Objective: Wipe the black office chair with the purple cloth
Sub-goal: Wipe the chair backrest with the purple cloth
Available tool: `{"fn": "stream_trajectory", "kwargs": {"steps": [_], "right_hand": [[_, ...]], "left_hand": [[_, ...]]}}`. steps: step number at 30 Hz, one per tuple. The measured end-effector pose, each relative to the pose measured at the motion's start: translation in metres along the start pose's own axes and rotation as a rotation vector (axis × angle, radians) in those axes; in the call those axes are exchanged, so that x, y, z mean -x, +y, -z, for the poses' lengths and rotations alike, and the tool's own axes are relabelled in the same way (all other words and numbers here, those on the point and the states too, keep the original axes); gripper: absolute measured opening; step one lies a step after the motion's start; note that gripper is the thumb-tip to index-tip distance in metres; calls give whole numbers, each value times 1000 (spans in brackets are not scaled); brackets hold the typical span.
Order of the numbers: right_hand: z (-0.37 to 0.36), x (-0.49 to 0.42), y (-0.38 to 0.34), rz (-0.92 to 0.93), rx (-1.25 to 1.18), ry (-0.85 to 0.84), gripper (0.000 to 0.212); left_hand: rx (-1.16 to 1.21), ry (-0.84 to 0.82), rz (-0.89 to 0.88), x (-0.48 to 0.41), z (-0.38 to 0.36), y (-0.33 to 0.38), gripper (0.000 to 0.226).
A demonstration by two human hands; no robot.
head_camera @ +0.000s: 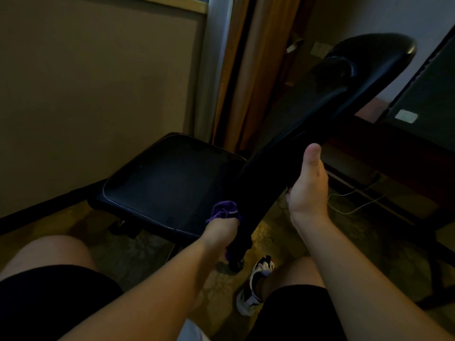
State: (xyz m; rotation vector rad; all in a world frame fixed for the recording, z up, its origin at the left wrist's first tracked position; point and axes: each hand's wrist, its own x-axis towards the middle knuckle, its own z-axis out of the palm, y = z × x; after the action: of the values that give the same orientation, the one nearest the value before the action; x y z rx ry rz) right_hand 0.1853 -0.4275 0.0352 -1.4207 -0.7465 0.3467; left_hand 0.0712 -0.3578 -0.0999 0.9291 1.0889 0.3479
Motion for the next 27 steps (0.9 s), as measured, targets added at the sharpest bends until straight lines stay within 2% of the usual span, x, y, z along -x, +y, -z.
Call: {"fn": "stream_trajectory", "kwargs": {"steps": [3, 6, 11, 13, 16, 18, 20, 22, 25, 27], "right_hand": [[0, 0, 1, 9, 2, -2, 84], [0, 0, 2, 15, 10, -4, 95], [-3, 1, 1, 9, 36, 27, 92], [-4, 3, 0, -11, 40, 54, 84], [-4, 4, 0, -4, 59, 66, 63], [-4, 5, 0, -7, 51, 60, 69], [-3, 4, 2, 6, 20, 49, 86], [-2, 4, 3, 23, 20, 29, 95], [-2, 4, 4, 13, 12, 16, 93], [-2, 4, 3, 12, 5, 9, 93]], "left_hand": [[-51, -33, -21, 7, 1, 13, 6], [-69, -79, -107, 12, -2, 29, 22], [28, -82, -251, 35, -29, 55, 35], [119, -116, -293, 43, -40, 63, 44], [209, -160, -407, 54, -46, 68, 39], [201, -107, -474, 56, -46, 64, 30], [165, -18, -534, 49, -45, 50, 23], [160, 20, -479, 40, -44, 30, 29], [168, 59, -359, 20, -38, -4, 26], [135, 124, -214, 6, -33, -22, 30]]}}
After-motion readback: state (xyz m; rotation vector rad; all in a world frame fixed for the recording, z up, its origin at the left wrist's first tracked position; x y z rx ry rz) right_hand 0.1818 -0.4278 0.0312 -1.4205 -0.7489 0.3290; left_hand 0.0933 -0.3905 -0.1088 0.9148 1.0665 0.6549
